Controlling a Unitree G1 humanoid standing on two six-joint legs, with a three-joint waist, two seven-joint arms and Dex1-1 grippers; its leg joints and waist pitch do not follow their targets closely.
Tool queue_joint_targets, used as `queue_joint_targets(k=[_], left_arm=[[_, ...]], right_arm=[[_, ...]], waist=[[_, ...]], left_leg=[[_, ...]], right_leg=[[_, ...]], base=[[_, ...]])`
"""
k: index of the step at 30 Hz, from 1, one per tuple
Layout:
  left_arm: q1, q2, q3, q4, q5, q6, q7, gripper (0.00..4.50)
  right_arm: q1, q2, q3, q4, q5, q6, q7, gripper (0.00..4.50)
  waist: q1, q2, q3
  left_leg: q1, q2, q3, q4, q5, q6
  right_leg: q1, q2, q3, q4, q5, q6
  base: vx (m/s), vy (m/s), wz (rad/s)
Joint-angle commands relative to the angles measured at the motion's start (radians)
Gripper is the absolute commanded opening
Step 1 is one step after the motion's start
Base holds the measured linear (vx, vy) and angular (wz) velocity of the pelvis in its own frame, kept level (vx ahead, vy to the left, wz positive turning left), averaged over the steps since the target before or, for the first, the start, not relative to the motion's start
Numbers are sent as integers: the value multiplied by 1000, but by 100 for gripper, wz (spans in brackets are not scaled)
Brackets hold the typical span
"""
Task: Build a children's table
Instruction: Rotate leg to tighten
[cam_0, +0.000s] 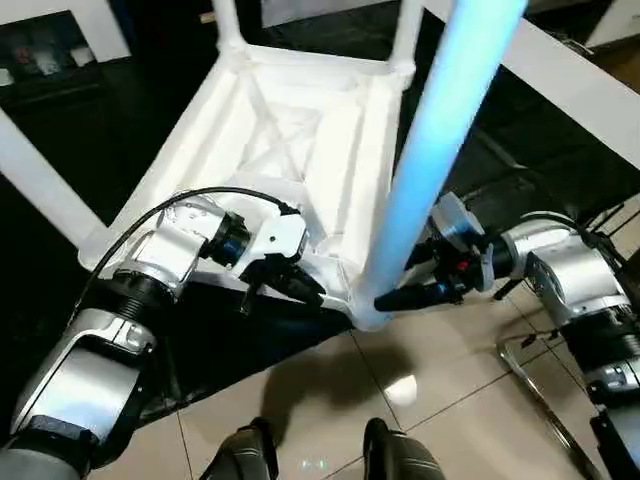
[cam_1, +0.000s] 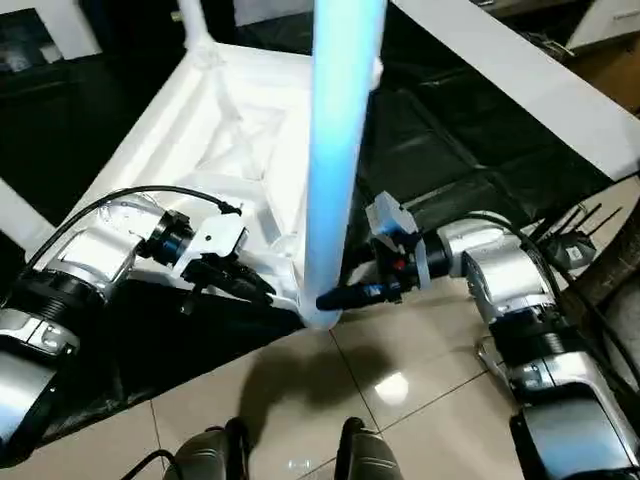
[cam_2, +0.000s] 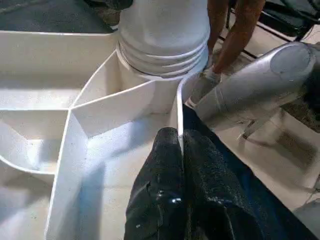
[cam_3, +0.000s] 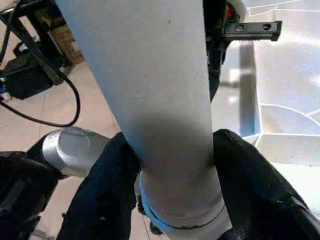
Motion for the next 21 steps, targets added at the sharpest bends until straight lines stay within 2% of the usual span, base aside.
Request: queue_joint_targets(k=[1, 2, 3, 4, 5, 6, 7, 8, 9, 10, 11, 12, 13, 14, 15, 17, 18, 19, 20, 21], left_arm=[[20, -13, -43, 17, 54, 48, 45, 0], [22, -21, -31, 9, 49, 81, 77, 0], [27, -48, -1, -27, 47, 169, 181, 0], [30, -64, 15, -43, 43, 197, 228, 0], [33, -78, 29, -56, 38, 221, 265, 0], [40, -109, 56, -86, 22, 279, 328, 0], [46, -129, 72, -111, 14, 314, 368, 0], [48, -132, 75, -117, 12, 321, 375, 0], [54, -154, 88, -142, 15, 356, 428, 0], [56, -187, 108, -162, 18, 395, 500, 0], [56, -188, 109, -163, 18, 396, 502, 0], [54, -211, 124, -166, 19, 412, 553, 0], [52, -229, 137, -168, 22, 426, 597, 0], [50, -252, 153, -168, 26, 433, 653, 0], [50, -297, 185, -174, 26, 455, 753, 0], [51, -308, 192, -180, 26, 464, 777, 0], [57, -321, 198, -193, 41, 469, 816, 0], [62, -329, 198, -201, 56, 471, 843, 0], [69, -335, 196, -214, 72, 478, 870, 0], [73, -338, 193, -222, 82, 483, 888, 0]], right_arm=[[30, 22, -8, -38, 19, 57, -10, 201], [39, 39, -26, -53, 16, 93, -52, 200], [72, 70, -35, -121, 4, 157, -161, 200], [84, 86, -27, -146, -8, 154, -215, 200], [89, 105, -28, -157, -13, 167, -263, 200], [95, 158, -41, -172, -19, 190, -375, 200], [97, 204, -55, -178, -14, 213, -465, 200], [98, 213, -58, -180, -13, 218, -483, 200], [97, 267, -68, -175, -21, 220, -580, 200], [86, 329, -81, -143, -56, 216, -699, 200], [86, 331, -81, -142, -57, 216, -703, 199], [73, 368, -93, -112, -78, 205, -777, 199], [64, 400, -108, -92, -100, 198, -833, 199], [47, 439, -130, -58, -119, 184, -913, 199], [15, 505, -178, 1, -146, 172, -1075, 198], [8, 522, -190, 11, -152, 174, -1119, 198], [0, 544, -210, 24, -148, 163, -1164, 198], [-9, 560, -228, 41, -140, 140, -1192, 198], [-20, 577, -248, 59, -143, 113, -1234, 253], [-28, 587, -262, 71, -145, 91, -1261, 267]], waist=[[-8, -6, -81], [-6, -7, -81], [-9, -5, -80], [-6, -6, -78], [-13, -9, -72], [-16, -9, -72], [-21, -7, -66], [-33, -11, -64], [-45, -11, -61], [-53, -10, -58], [-71, -11, -55], [-82, -5, -58], [-89, -3, -62], [-98, 10, -61], [-110, 12, -61], [-122, 18, -57], [-133, 18, -50], [-138, 18, -47], [-143, 14, -50], [-145, 17, -48]], left_leg=[[33, 51, -8, -56, -214, 110], [34, 51, -9, -56, -221, 109], [30, 51, -11, -60, -235, 90], [32, 53, -13, -64, -243, 80], [32, 49, -14, -66, -287, 62], [32, 47, -17, -68, -295, 47], [35, 44, -21, -70, -336, 25], [35, 38, -28, -70, -370, 6], [28, 34, -38, -72, -390, -8], [25, 33, -42, -74, -406, -16], [16, 29, -51, -76, -443, -31], [25, 27, -58, -75, -475, -31], [24, 29, -62, -75, -478, -27], [17, 32, -70, -81, -499, -23], [19, 36, -74, -84, -533, -26], [29, 40, -79, -87, -584, -29], [34, 42, -80, -92, -636, -13], [40, 41, -77, -92, -650, -9], [49, 34, -74, -82, -646, -4], [44, 29, -73, -77, -615, 2]], right_leg=[[60, -42, 34, -48, -291, -265], [59, -43, 34, -49, -303, -264], [62, -44, 34, -51, -347, -252], [60, -44, 34, -54, -368, -241], [57, -44, 33, -63, -448, -220], [57, -46, 33, -64, -488, -207], [48, -47, 32, -76, -578, -176], [49, -51, 27, -86, -674, -138], [53, -53, 19, -91, -755, -95], [52, -53, 14, -95, -785, -77], [57, -51, 0, -101, -819, -47], [58, -52, -10, -112, -832, -26], [63, -55, -13, -112, -806, -31], [73, -53, -27, -112, -750, -44], [71, -50, -34, -112, -686, -64], [66, -48, -45, -115, -637, -87], [73, -44, -57, -118, -587, -82], [67, -45, -57, -122, -588, -83], [63, -49, -60, -133, -613, -81], [65, -55, -59, -134, -631, -79]], base=[[0, 0, 0], [0, 0, 0], [0, 0, 0], [0, 0, 0], [0, 0, 0], [0, 0, 0], [-58, -1, -5], [-69, 6, -11], [-69, 6, -11], [-66, 22, -23], [-62, 31, -29], [-62, 31, -29], [-52, 41, -30], [-43, 45, -27], [-43, 45, -27], [-22, 17, -9], [0, 0, 0], [0, 0, 0], [0, 0, 0], [0, 0, 0]])
